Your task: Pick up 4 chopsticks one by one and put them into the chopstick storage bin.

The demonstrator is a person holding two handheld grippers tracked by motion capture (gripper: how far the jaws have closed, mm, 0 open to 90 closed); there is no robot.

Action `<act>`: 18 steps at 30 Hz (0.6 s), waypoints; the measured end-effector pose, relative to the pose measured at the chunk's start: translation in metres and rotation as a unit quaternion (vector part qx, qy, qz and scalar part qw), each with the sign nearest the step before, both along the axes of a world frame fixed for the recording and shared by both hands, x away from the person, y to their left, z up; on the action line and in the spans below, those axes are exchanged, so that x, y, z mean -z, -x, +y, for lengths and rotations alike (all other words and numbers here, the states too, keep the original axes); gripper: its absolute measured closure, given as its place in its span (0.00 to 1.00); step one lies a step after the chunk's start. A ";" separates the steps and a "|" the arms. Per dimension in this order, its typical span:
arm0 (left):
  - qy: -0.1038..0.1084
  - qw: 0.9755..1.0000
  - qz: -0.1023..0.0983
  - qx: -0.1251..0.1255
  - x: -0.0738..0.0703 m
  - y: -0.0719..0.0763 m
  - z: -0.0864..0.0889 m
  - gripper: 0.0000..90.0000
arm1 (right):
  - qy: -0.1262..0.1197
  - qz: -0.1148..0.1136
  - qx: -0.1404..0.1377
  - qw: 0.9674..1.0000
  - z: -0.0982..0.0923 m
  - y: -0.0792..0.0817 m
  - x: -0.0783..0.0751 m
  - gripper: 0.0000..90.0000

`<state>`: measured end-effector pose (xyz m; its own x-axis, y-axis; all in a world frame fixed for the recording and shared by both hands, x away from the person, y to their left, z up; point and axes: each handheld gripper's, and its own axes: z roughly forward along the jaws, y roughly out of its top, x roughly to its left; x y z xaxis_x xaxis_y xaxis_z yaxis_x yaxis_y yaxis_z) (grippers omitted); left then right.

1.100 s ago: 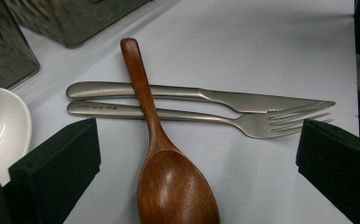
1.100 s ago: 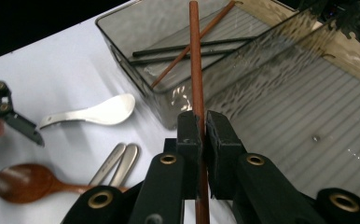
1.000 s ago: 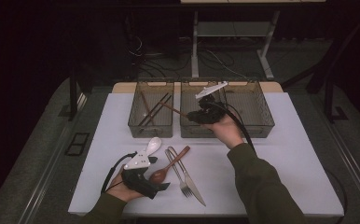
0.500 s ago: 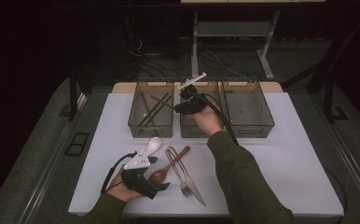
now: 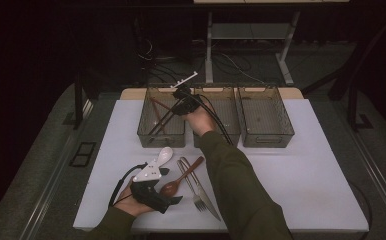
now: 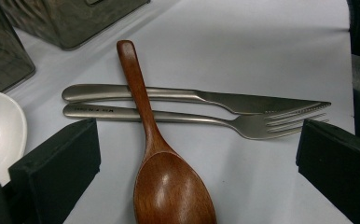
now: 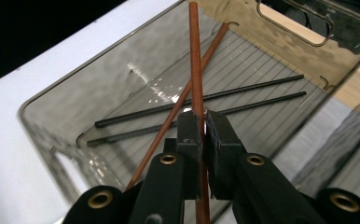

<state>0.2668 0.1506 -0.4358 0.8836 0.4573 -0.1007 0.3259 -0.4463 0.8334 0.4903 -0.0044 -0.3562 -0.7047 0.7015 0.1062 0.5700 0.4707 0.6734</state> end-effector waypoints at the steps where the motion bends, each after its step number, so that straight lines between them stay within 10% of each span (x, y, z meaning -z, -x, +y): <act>1: 0.001 1.000 0.000 0.000 0.000 0.000 0.000 0.00 | -0.001 0.000 0.002 1.000 0.004 -0.002 0.001 0.94; 18: 0.000 1.000 -0.005 0.009 -0.001 0.000 -0.001 0.00 | 0.006 -0.010 0.024 1.000 0.027 -0.016 0.001 0.81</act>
<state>0.2669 0.1497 -0.4347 0.8926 0.4413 -0.0921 0.3101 -0.4528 0.8359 0.5059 0.0231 -0.3573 -0.6723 0.7356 0.0833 0.5784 0.4517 0.6793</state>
